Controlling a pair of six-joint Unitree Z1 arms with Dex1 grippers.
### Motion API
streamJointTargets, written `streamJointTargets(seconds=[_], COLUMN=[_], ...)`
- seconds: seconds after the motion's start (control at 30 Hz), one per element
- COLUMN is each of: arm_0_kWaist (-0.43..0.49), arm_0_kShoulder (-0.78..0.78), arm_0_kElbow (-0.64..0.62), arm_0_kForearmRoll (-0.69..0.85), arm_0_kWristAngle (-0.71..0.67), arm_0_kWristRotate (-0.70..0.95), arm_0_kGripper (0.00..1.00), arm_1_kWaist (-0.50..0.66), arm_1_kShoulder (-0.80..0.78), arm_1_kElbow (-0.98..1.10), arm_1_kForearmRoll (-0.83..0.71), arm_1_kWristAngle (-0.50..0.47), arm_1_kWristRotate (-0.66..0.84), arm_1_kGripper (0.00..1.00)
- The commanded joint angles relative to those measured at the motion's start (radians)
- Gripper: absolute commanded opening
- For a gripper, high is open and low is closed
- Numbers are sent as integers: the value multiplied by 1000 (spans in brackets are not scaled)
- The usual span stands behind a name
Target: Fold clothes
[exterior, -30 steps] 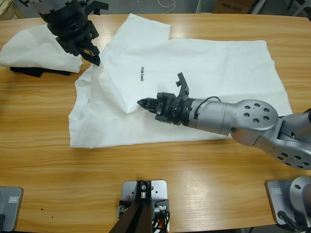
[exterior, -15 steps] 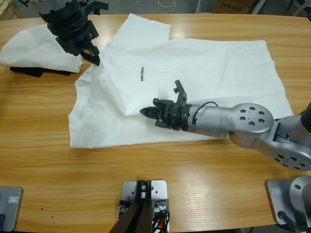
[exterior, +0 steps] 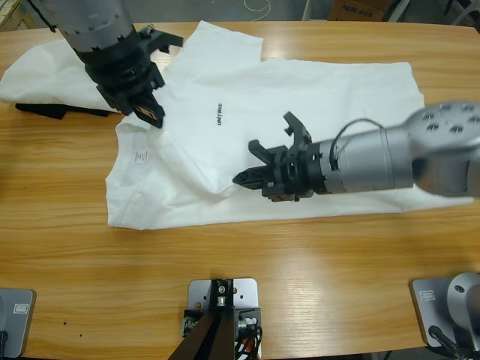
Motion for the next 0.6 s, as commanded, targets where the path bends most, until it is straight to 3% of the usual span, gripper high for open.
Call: streamJointTargets(seconds=[0.03, 0.17, 0.33, 0.6], arm_0_kWaist=[-41, -41, -8, -21], arm_0_kShoulder=[-37, -101, -169, -134], arm_0_kElbow=[99, 151, 155, 120], arm_0_kForearmRoll=[124, 145, 145, 145], arm_0_kWristAngle=[15, 65, 164, 156], arm_0_kWristRotate=[-57, -80, -107, -109], arm_0_kGripper=[0, 0, 0, 0], arm_1_kWaist=[-8, -8, -14, -66], arm_1_kShoulder=[47, 119, 189, 216], arm_1_kElbow=[-65, -63, -65, -58], arm_1_kForearmRoll=[134, 110, -36, -108], arm_1_kWristAngle=[72, 92, 89, 86], arm_1_kWristRotate=[-35, -39, -57, -118], arm_1_kGripper=[0, 0, 0, 0])
